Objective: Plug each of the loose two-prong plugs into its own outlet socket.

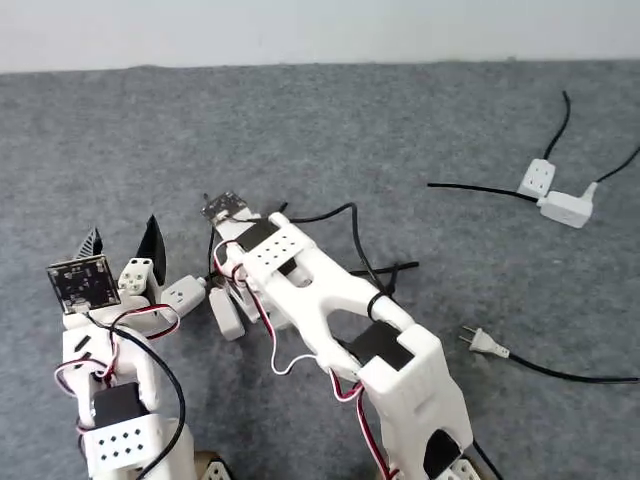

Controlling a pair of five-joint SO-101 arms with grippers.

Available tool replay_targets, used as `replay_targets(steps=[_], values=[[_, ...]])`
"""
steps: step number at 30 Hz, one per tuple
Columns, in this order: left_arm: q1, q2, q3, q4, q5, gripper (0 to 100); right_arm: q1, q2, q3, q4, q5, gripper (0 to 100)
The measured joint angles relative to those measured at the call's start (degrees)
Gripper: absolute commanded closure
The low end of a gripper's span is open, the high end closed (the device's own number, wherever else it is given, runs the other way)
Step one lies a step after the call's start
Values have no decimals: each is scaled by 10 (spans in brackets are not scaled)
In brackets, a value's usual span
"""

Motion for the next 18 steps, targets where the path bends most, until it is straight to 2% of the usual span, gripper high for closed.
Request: replay_targets(steps=[6,11,18], values=[[6,0,0,0,0,739,12,-50,-18,67,40,990],[6,0,0,0,0,739,15,-151,-49,149,97,990],[9,0,0,0,0,739,40,-277,-120,244,127,990]])
